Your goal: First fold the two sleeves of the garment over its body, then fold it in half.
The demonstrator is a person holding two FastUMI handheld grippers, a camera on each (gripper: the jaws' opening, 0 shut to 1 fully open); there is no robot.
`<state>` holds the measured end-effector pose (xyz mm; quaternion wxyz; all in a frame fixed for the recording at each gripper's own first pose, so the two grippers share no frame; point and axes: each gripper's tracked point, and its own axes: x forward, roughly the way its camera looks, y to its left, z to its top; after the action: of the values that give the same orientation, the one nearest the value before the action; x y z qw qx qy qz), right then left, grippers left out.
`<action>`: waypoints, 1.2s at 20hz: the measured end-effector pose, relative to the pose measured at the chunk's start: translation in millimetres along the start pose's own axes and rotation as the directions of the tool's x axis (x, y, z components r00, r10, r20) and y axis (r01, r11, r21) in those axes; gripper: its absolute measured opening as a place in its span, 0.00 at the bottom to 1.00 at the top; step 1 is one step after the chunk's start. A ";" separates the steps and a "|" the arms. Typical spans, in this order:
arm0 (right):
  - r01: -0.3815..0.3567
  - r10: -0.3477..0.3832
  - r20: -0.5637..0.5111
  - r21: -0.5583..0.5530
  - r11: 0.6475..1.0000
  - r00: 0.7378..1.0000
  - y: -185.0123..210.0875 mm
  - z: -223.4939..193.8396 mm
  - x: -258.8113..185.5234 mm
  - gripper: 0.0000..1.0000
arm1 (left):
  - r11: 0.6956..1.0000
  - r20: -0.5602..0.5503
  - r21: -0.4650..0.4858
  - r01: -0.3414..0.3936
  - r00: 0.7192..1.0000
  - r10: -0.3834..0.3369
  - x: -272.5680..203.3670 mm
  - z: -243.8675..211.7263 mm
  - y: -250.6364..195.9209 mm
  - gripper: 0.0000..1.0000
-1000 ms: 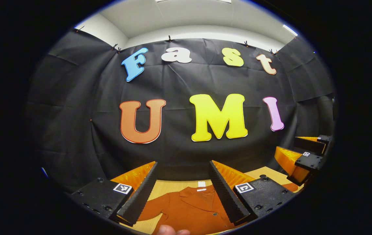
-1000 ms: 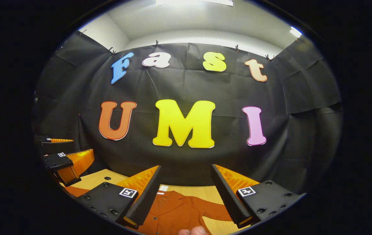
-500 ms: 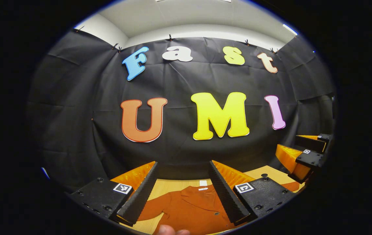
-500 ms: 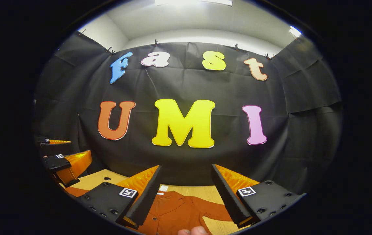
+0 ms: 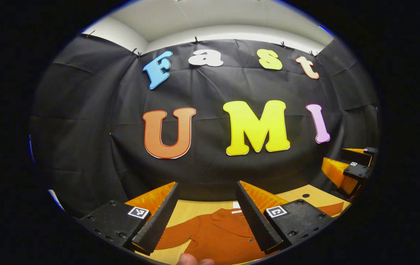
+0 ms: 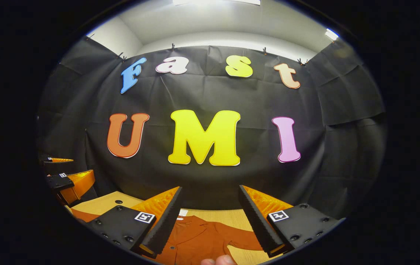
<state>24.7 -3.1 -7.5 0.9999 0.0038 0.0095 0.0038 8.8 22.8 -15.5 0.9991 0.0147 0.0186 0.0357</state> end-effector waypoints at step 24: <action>0.096 -0.094 -0.127 0.009 0.995 0.987 -96.9 -48.0 -7.8 0.95 | 0.996 -0.057 0.036 0.077 0.996 -0.074 -8.1 -23.3 -40.2 0.99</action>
<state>16.8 -99.7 -56.1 0.9963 0.0105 0.0729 -0.0435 2.7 -17.3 -39.7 0.9984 0.0318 0.0477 -0.0021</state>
